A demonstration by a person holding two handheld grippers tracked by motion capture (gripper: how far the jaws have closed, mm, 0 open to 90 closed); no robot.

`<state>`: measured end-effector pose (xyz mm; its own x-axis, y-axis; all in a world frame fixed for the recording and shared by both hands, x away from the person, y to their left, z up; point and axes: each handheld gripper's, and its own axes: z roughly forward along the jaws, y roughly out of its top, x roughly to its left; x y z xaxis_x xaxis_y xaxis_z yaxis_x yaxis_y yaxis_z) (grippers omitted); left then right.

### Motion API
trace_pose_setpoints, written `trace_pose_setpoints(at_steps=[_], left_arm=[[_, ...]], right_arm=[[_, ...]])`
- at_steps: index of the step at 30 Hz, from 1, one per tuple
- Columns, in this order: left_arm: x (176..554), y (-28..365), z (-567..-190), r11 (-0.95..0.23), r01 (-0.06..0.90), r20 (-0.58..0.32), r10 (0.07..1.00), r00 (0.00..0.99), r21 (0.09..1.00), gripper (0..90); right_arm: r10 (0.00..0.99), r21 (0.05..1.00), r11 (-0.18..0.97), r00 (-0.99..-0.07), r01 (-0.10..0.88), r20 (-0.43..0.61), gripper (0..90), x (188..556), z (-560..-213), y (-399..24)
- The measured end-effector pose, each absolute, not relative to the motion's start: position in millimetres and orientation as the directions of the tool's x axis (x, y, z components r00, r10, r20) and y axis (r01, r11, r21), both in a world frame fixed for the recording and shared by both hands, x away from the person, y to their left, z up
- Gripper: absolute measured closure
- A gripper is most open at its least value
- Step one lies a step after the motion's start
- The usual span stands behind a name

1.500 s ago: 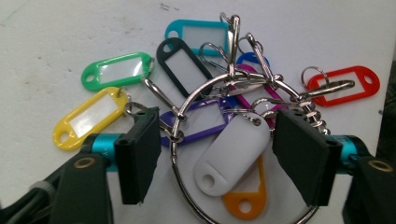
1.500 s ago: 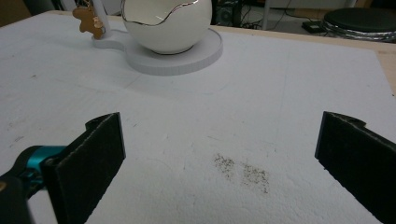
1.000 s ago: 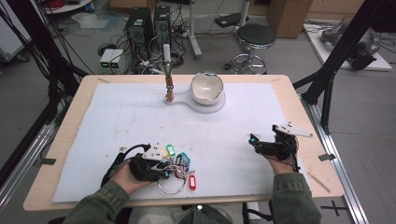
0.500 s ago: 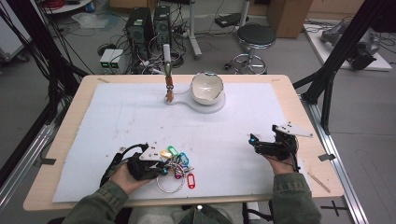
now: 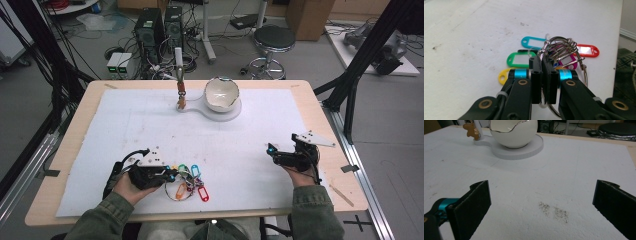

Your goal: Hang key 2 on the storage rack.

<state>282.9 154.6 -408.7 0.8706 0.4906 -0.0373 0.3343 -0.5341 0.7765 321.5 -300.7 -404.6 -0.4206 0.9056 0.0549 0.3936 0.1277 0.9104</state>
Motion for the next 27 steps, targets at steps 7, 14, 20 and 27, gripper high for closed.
trace_pose_setpoints(at_steps=[7, 14, 20, 27], left_arm=[[283, 163, -401, -0.497, 0.327, -0.031, 0.514, 0.857, 0.804, 86.3], [284, 176, -392, -0.444, 0.328, -0.029, 0.558, 0.829, 0.834, 86.6], [286, 186, -385, -0.409, 0.328, -0.023, 0.595, 0.803, 0.851, 86.8], [290, 202, -374, -0.362, 0.336, -0.027, 0.643, 0.765, 0.869, 86.9]], right_arm=[[0.906, 0.91, 0.124, -0.418, 0.395, 0.058, 0.6, 321, -404, -301], [0.906, 0.91, 0.123, -0.419, 0.395, 0.059, 0.6, 321, -404, -301], [0.905, 0.911, 0.125, -0.421, 0.392, 0.056, 0.6, 322, -404, -301], [0.907, 0.911, 0.12, -0.417, 0.395, 0.061, 0.6, 321, -404, -301]])
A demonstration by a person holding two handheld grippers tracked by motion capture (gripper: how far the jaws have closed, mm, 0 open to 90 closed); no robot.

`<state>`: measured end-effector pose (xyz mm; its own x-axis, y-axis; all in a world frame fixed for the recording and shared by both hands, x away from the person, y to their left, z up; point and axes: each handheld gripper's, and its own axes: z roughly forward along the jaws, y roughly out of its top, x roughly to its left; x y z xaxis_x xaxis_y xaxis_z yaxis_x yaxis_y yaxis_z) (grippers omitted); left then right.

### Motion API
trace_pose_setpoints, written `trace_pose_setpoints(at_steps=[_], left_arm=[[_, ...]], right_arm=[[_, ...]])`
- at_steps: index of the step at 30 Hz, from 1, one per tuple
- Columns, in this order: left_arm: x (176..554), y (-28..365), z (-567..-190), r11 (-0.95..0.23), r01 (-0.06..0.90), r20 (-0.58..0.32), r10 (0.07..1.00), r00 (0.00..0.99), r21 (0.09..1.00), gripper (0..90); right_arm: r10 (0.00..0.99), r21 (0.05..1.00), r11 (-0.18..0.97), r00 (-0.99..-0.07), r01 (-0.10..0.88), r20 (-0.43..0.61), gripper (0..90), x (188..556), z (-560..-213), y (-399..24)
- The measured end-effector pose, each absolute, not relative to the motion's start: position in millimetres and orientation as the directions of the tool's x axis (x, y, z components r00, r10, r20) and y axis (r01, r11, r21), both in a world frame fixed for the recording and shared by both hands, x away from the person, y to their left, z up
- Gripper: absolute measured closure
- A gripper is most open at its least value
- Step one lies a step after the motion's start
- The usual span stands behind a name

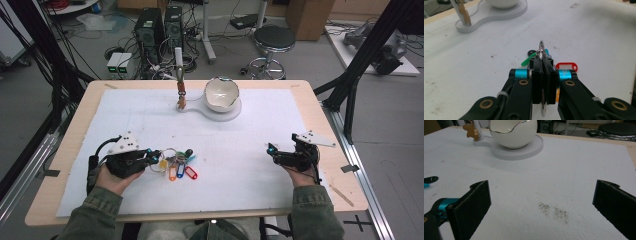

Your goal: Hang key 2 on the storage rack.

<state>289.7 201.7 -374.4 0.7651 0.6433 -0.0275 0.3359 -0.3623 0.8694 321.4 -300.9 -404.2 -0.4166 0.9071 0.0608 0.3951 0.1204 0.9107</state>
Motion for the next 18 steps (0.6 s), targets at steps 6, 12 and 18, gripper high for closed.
trace_pose_setpoints(at_steps=[6, 12, 18], left_arm=[[291, 213, -366, -0.331, 0.333, -0.028, 0.671, 0.741, 0.883, 86.9], [296, 223, -356, -0.312, 0.331, -0.027, 0.691, 0.723, 0.891, 86.9], [304, 223, -339, -0.326, 0.327, -0.006, 0.701, 0.714, 0.887, 86.9]], right_arm=[[0.908, 0.911, 0.118, -0.414, 0.396, 0.062, 0.6, 321, -404, -301], [0.91, 0.912, 0.114, -0.409, 0.394, 0.063, 0.6, 321, -404, -301], [0.909, 0.912, 0.111, -0.411, 0.394, 0.066, 0.6, 321, -404, -302]])
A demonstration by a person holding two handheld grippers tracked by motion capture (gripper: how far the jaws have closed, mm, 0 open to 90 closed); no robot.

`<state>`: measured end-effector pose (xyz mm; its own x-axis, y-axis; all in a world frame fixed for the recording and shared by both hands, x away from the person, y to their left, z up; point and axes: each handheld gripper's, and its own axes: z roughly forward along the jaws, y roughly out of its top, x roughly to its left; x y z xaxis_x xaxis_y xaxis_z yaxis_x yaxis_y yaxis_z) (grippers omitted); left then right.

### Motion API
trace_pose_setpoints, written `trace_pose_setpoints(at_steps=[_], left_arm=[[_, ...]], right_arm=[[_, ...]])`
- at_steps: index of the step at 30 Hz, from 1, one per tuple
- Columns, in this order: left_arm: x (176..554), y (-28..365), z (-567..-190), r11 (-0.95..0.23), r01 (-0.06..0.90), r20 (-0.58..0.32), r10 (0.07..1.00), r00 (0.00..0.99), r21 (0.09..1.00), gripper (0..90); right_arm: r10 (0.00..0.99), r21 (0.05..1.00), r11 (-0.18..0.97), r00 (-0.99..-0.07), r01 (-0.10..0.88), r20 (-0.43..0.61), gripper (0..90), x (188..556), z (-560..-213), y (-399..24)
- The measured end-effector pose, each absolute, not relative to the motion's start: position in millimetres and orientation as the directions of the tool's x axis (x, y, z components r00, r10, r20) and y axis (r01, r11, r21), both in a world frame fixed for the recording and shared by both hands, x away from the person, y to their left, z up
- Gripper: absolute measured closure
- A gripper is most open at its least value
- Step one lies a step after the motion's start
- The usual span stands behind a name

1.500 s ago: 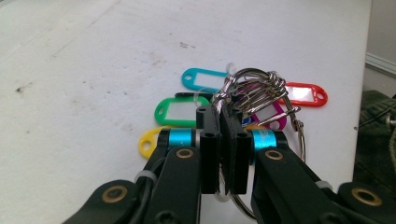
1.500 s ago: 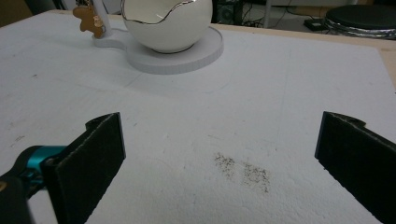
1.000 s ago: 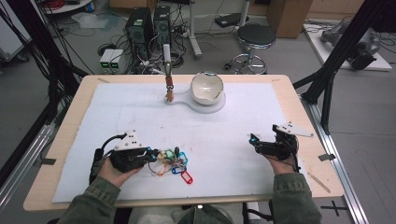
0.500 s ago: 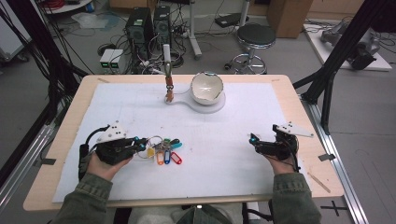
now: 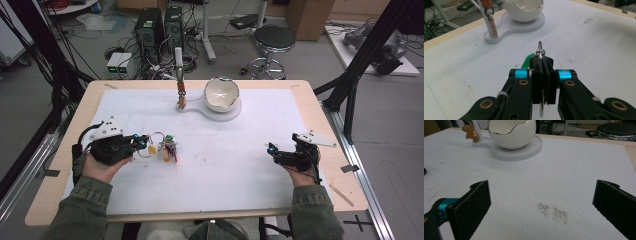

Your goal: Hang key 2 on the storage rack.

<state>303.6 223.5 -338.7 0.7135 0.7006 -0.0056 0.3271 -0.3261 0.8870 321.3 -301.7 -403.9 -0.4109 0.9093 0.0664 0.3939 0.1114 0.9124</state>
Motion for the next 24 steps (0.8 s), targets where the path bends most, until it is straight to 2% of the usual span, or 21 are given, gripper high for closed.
trace_pose_setpoints(at_steps=[12, 24], left_arm=[[325, 226, -309, -0.336, 0.306, 0.036, 0.723, 0.69, 0.891, 86.9], [347, 234, -300, -0.326, 0.336, 0.028, 0.753, 0.657, 0.884, 86.9]], right_arm=[[0.909, 0.913, 0.102, -0.409, 0.395, 0.076, 0.6, 321, -403, -303], [0.908, 0.914, 0.096, -0.411, 0.394, 0.082, 0.6, 321, -403, -304]])
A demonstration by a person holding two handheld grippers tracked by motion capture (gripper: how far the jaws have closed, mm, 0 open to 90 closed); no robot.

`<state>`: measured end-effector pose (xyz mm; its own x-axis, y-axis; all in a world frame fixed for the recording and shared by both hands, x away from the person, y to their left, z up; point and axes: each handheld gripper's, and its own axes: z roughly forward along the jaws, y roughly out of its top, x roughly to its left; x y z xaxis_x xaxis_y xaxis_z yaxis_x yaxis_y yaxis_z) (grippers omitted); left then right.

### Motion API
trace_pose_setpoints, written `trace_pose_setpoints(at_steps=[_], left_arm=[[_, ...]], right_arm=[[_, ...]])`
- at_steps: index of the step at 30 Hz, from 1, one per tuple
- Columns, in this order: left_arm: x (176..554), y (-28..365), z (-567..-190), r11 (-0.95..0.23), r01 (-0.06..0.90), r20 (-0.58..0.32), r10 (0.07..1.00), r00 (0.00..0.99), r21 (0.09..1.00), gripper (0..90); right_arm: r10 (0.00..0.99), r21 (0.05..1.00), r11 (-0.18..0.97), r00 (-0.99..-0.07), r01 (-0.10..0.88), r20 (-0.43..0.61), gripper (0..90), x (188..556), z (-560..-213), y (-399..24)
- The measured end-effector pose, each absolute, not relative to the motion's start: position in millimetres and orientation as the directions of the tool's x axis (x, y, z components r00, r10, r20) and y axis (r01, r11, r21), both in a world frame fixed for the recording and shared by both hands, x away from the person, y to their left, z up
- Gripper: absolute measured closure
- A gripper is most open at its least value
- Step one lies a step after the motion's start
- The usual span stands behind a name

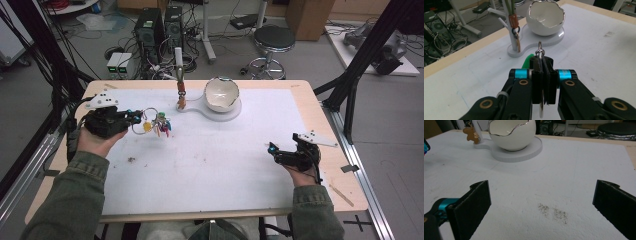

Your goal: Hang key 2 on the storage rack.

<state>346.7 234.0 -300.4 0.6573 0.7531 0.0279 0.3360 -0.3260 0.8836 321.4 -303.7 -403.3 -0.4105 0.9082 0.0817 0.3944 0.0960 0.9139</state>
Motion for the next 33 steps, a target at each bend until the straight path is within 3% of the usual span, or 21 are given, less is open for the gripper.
trace_pose_setpoints(at_steps=[33], left_arm=[[410, 238, -259, -0.289, 0.33, 0.058, 0.823, 0.565, 0.899, 86.8]], right_arm=[[0.904, 0.915, 0.07, -0.413, 0.397, 0.11, 0.6, 322, -403, -305]])
